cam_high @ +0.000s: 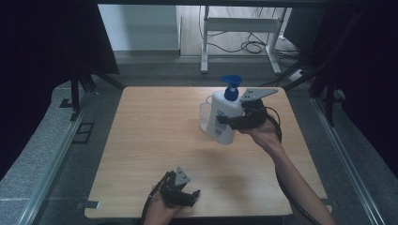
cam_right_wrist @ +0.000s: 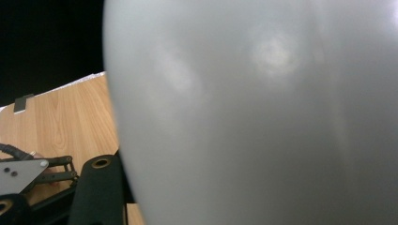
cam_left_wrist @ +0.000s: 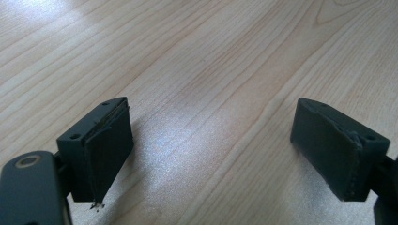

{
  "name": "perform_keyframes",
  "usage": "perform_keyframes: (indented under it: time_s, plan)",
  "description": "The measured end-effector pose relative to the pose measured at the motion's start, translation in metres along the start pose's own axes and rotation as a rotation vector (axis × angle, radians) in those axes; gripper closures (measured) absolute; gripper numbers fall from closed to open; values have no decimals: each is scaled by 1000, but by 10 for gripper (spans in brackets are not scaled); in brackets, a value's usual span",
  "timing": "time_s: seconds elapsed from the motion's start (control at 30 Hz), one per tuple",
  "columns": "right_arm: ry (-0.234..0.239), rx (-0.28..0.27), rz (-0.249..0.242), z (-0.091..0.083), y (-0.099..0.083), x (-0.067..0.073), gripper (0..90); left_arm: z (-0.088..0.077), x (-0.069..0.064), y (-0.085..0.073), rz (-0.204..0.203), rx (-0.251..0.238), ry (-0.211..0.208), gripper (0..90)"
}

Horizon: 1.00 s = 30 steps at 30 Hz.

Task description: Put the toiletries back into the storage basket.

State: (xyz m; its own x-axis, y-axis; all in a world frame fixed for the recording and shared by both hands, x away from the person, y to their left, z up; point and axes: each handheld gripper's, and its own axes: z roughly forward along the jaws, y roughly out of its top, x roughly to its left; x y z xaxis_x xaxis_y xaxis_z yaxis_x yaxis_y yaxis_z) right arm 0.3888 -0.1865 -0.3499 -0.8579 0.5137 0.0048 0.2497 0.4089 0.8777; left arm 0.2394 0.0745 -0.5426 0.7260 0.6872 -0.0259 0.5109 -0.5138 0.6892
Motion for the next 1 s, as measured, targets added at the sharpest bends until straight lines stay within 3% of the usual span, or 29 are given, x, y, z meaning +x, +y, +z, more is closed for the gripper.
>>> perform_keyframes:
  time_s: [1.0]
  plan:
    - [-13,-9,-10,14,25,-46,372,1,0,0,-4,-3,1,127]
